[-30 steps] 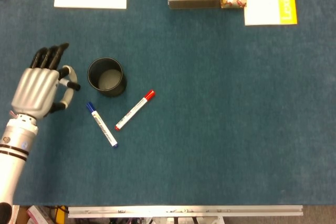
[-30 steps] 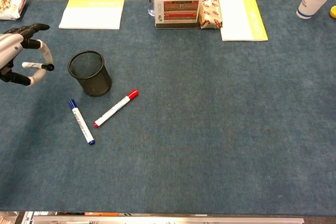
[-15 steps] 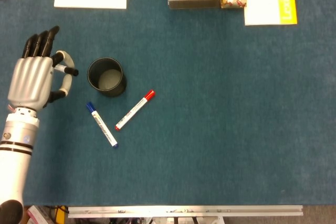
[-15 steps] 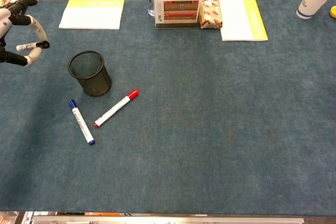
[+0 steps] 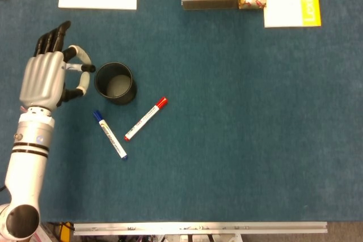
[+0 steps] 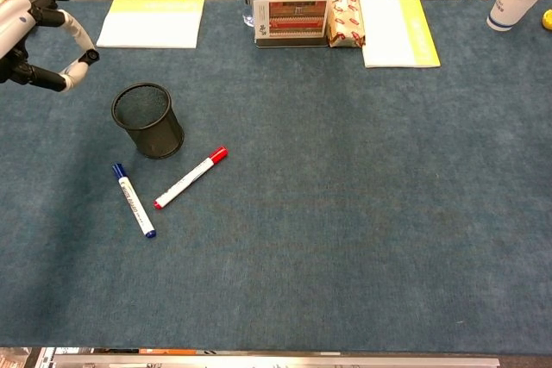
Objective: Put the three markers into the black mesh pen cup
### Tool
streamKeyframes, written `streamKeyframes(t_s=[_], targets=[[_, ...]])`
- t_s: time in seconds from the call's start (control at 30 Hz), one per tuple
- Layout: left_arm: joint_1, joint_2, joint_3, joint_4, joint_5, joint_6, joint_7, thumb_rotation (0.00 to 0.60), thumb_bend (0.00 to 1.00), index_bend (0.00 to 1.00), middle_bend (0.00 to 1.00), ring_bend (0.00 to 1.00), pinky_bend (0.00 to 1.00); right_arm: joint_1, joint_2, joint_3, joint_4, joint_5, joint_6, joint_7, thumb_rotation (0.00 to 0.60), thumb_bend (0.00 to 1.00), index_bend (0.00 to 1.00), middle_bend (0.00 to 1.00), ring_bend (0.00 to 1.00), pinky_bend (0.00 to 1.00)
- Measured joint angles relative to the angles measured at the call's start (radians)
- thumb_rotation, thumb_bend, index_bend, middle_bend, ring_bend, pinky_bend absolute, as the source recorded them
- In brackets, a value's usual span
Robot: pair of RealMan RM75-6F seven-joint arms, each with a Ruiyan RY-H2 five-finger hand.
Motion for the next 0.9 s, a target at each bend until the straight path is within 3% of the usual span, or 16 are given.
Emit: streamKeyframes(t_s=[0.33,0.9], targets=[[-0.029,-0.096,-0.033,0.049,-0.006,0.046,-0.035,0.6,0.44,0.58,0.0,0.0,0.0,0.001,0.003,0.002,0.002,0.003,-0.002,0.009,0.6,0.0,0.08,0.18,0.11,0.41],[-0.027,-0.165,-0.084,0.012,-0.038,0.142,-0.08,0.6,0.44,0.59,0.0,0.0,0.0,0.004,0.004,-0.001,0.003,0.002,-0.011,0.012,0.6,0.0,0.08,0.18,0.11,0.41]])
